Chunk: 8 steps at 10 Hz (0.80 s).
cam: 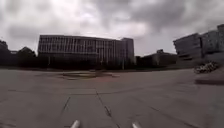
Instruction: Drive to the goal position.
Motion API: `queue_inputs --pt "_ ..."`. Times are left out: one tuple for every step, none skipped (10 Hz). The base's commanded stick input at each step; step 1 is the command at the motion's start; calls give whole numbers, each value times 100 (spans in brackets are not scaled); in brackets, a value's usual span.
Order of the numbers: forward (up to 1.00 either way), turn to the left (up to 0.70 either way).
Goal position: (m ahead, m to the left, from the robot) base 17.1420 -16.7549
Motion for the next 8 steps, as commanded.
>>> queue_inputs --pt "100 -10" --pt "100 -26" --pt "100 -1" --pt "100 0" --pt "100 0" --pt "100 -14" --pt "100 -24" --pt "100 0"
